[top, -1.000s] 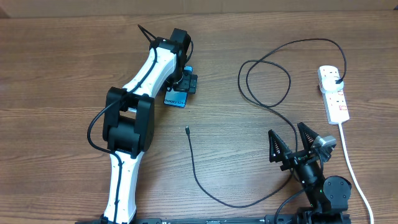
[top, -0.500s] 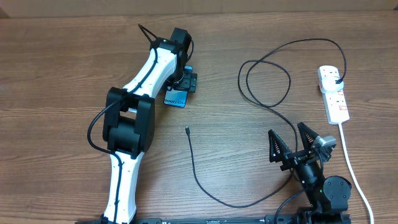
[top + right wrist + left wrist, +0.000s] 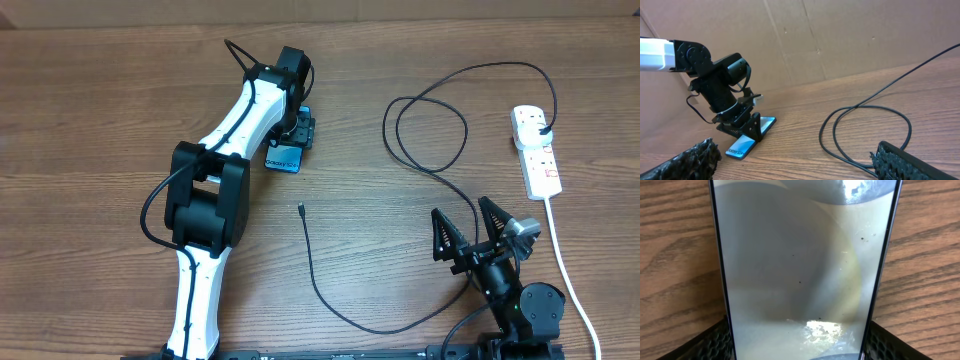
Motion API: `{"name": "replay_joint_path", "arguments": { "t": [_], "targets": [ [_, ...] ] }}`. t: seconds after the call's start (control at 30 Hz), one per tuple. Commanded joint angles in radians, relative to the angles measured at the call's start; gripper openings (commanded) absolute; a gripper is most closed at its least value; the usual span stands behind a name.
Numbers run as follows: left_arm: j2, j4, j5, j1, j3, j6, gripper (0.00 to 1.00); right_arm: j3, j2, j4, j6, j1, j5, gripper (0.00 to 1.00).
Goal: Plug charger to phone and switch on socket
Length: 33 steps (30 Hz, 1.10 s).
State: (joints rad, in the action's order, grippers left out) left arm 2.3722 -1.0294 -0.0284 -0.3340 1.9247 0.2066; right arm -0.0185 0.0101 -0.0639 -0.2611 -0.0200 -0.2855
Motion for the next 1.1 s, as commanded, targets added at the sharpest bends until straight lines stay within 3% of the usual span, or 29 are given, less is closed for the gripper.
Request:
{"name": "replay_joint_path", "arguments": {
  "t": [0.0, 0.43, 0.7, 1.07],
  "targets": [
    [0.061, -0.035, 0.034, -0.008, -0.053, 0.020, 0.59, 0.011, -0.007, 0.006, -0.001, 0.002, -0.003, 1.00],
    [0.061, -0.098, 0.033, -0.005, -0.032, 0.090, 0.43, 0.011, -0.007, 0.006, -0.001, 0.002, -0.003, 1.00],
    [0.061, -0.234, 0.108, 0.000, 0.096, 0.117, 0.27, 0.011, -0.007, 0.006, -0.001, 0.002, -0.003, 1.00],
    [0.061, -0.331, 0.122, 0.001, 0.184, 0.176, 0.20, 0.011, -0.007, 0.006, -0.001, 0.002, -0.003, 1.00]
  ]
}}
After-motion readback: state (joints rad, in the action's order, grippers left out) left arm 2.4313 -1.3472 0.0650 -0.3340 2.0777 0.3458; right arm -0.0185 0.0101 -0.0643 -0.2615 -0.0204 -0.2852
